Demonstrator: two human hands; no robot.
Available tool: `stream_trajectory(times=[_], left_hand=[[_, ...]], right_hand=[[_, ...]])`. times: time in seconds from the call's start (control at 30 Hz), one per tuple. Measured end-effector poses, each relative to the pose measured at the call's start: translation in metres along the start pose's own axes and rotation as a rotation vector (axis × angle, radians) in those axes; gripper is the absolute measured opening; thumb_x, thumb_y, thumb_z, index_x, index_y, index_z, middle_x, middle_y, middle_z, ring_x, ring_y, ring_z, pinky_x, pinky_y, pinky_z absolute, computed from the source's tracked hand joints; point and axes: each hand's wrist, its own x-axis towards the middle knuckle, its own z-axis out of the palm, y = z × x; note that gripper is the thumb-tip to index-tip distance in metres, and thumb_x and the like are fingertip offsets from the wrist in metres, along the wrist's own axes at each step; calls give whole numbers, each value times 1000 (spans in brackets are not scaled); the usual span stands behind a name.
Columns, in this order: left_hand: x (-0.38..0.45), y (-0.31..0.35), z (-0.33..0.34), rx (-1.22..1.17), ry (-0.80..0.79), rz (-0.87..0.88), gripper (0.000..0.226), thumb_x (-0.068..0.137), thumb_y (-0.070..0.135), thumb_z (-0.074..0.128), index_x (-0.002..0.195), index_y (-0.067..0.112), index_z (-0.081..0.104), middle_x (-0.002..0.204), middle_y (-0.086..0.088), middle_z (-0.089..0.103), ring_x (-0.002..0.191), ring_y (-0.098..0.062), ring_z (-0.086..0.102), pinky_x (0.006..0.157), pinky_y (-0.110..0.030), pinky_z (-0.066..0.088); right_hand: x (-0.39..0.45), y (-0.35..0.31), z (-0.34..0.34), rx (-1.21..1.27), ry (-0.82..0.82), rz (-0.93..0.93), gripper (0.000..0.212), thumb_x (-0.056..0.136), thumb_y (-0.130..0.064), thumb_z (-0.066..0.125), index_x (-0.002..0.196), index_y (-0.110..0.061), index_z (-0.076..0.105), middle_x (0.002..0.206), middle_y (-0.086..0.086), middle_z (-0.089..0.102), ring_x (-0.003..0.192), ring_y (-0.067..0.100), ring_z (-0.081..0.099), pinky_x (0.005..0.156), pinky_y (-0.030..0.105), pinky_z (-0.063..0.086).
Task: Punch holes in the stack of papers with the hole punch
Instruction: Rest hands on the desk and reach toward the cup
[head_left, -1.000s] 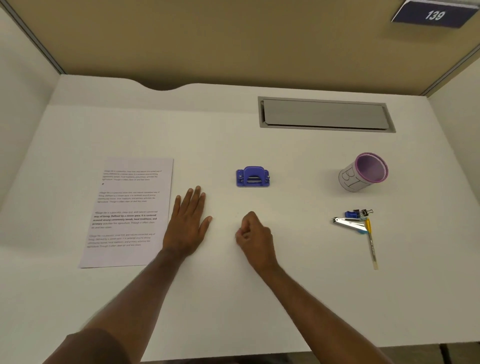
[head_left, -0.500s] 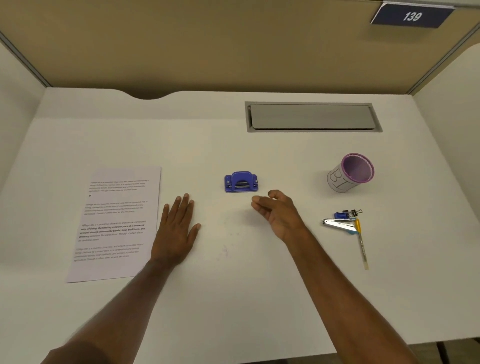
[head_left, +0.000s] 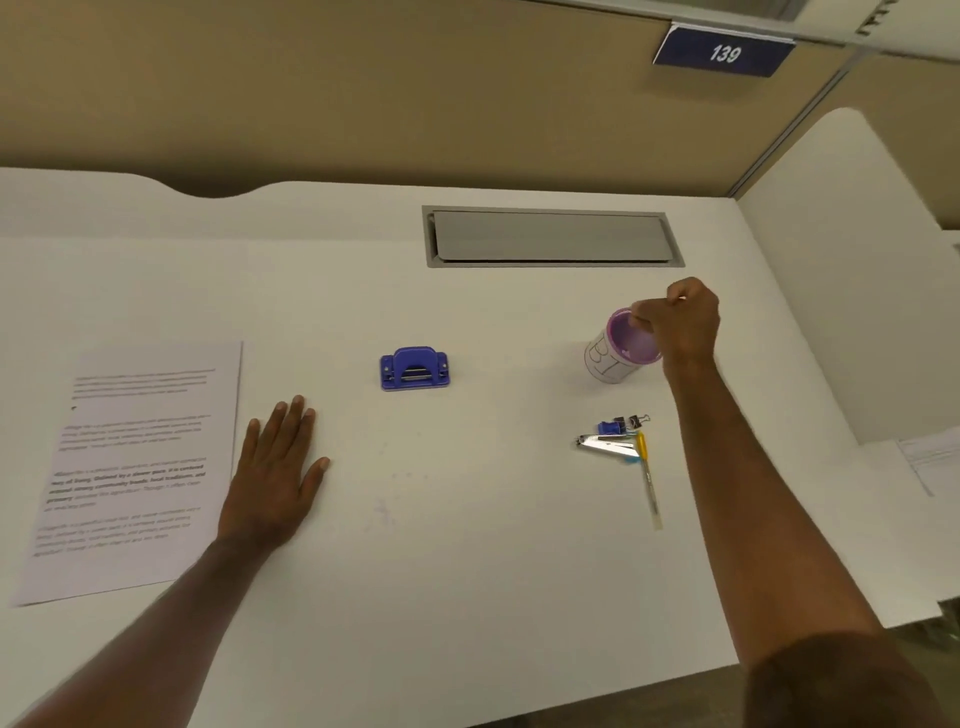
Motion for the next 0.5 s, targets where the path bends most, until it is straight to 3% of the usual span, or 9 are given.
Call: stream_trajectory(times=[0.13,0.3,0.5], left_hand=[[0,-1,0,8,-5,3,70,101,47,25,159,8,16,169,-6,10,157,-24,7,127,-49,9],[0,-1,0,6,7,7,69,101,45,27,158,7,20,169,-8,13,156,-26,11,126,-52,12],[0,0,-2,0,-6,2,69,101,46,26,159,7,18,169,-7,11,157,-25,9,126,-52,12]], right_hand=[[19,16,3,-251,32,-74,28,65,1,74,79,-13,54,82,6,59,74,22,57,66,30,49],[27,26,10,-337,37,-115,19,75,-9,81,87,-6,66,93,11,71,83,25,64,71,30,50],[31,25,11,-395,-8,-123,15,75,-3,76,88,-4,68,94,14,72,90,31,67,72,32,50]])
